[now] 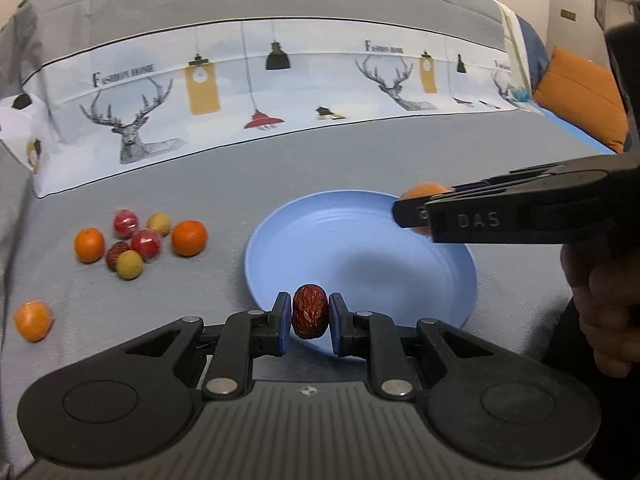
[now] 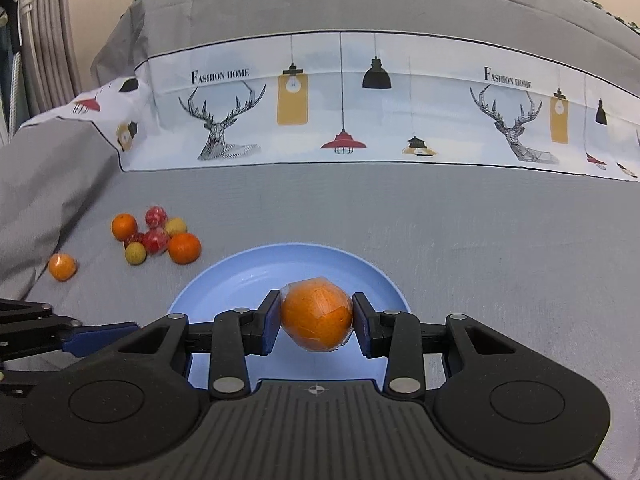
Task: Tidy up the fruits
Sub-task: 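Open the left tool to drop the date while the right tool drops the orange onto the plate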
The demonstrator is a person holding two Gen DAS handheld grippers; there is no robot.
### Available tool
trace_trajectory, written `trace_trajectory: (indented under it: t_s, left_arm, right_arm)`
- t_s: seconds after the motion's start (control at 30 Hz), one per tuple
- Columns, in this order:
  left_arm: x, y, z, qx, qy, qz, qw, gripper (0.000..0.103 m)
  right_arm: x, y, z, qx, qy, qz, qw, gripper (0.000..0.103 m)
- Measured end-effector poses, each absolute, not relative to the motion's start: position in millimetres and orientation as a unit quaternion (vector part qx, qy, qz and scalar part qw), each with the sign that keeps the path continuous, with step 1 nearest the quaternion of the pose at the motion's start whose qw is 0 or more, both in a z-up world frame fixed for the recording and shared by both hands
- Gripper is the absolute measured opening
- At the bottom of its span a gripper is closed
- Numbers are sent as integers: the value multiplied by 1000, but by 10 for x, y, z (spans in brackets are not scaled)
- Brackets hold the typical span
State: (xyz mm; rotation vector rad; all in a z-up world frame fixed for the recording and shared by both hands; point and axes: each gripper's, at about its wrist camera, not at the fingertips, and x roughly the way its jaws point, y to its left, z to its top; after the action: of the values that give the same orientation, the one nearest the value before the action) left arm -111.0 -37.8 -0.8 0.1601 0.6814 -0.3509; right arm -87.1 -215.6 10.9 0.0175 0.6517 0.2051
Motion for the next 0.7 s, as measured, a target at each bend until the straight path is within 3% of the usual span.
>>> trace_trajectory:
  t_s: [0.47, 0.5, 0.53, 0.6, 0.7]
  left_arm:
    - [-1091, -466, -66, 88, 325, -184, 924, 22]
    - [-1080, -463, -66, 87, 328, -183, 923, 23]
    - [-1067, -460, -72, 86, 332, -182, 922, 32]
    - [-1071, -447, -64, 83, 330, -181, 923, 40]
    - [-1071, -443, -60, 81, 330, -180, 923, 40]
  right_arm:
    - [-841, -2170, 80, 8, 325, 96, 941, 40]
    - [-839, -2151, 78, 8, 327, 95, 940, 40]
    - [-836, -2150, 74, 8, 328, 94, 940, 41]
    - [-829, -2148, 63, 8, 333, 92, 938, 56]
    - [-833, -2141, 64, 4, 332, 90, 939, 63]
